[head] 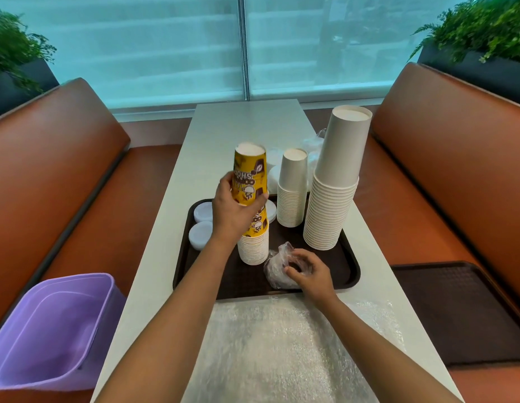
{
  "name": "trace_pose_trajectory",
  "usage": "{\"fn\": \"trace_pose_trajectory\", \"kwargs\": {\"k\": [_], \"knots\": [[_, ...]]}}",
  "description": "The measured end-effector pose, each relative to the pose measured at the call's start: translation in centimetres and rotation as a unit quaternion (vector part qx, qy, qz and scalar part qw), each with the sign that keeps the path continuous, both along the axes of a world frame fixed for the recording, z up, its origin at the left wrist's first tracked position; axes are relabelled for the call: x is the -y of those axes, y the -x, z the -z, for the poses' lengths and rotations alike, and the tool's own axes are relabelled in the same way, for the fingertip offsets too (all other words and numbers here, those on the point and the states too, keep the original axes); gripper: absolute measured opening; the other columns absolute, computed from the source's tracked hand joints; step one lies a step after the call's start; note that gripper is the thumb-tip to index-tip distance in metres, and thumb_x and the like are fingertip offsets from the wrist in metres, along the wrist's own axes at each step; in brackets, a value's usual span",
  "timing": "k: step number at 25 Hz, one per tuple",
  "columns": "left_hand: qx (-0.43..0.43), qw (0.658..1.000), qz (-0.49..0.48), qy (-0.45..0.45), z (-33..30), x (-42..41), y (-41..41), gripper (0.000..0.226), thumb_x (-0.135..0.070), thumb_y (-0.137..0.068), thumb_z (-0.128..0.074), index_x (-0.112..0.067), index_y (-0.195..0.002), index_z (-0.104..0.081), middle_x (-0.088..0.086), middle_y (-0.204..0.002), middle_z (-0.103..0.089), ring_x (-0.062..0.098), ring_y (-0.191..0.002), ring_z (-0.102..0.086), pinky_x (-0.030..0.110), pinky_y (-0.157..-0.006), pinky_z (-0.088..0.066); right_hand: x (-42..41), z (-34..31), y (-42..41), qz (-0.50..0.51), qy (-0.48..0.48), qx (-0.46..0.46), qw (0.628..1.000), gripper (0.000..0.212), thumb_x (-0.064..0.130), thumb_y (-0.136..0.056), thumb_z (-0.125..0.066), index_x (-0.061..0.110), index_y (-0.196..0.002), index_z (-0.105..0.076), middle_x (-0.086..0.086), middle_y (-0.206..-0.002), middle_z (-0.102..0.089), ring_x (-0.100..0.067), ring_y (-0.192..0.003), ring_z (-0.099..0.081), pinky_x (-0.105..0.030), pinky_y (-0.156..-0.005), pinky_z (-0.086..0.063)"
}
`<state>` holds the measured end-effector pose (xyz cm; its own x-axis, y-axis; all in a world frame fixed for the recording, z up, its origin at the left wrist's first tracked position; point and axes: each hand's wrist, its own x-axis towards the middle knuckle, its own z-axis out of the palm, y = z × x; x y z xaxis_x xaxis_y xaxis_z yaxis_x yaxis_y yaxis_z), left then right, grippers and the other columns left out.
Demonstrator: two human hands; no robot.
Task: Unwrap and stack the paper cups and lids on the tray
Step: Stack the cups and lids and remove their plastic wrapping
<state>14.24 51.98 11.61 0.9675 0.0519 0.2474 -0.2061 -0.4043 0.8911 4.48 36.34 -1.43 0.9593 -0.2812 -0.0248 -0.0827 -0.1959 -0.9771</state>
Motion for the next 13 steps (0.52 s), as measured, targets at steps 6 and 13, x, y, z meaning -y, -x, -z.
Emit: {"fn": "trace_pose_trajectory", "kwargs": {"k": [6,13], "knots": [[-0.077,0.992,0.01,-0.098,6.8,-0.5,-0.1,0.081,-0.034,-0.072,-0.079,-0.016,-0.138,-0.035,0.004,-0.134,-0.05,0.022,-0.123,-0.049,0.038,-0.1,-0.042,-0.1,-0.3,0.0,0.007,0.011,-0.011,1.0,0.022,0.008,-0.078,-0.075,0.027,-0.067,-0.069,0.002,-0.119,-0.057,-0.014,-0.115,-0.051,-0.027,-0.093,-0.039],[0.11,0.99,-0.065,-0.061,7.0,-1.1,2.9,0.068,-0.046,-0.08,-0.063,-0.017,-0.135,-0.036,0.016,-0.135,-0.044,0.029,-0.125,-0.044,0.051,-0.097,-0.045,-0.2,-2.5,-0.4,0.059,-0.001,0.047,0.997,0.017,0.008,-0.08,-0.073,0.023,-0.073,-0.07,-0.001,-0.113,-0.059,-0.014,-0.108,-0.054,-0.031,-0.093,-0.045]]}}
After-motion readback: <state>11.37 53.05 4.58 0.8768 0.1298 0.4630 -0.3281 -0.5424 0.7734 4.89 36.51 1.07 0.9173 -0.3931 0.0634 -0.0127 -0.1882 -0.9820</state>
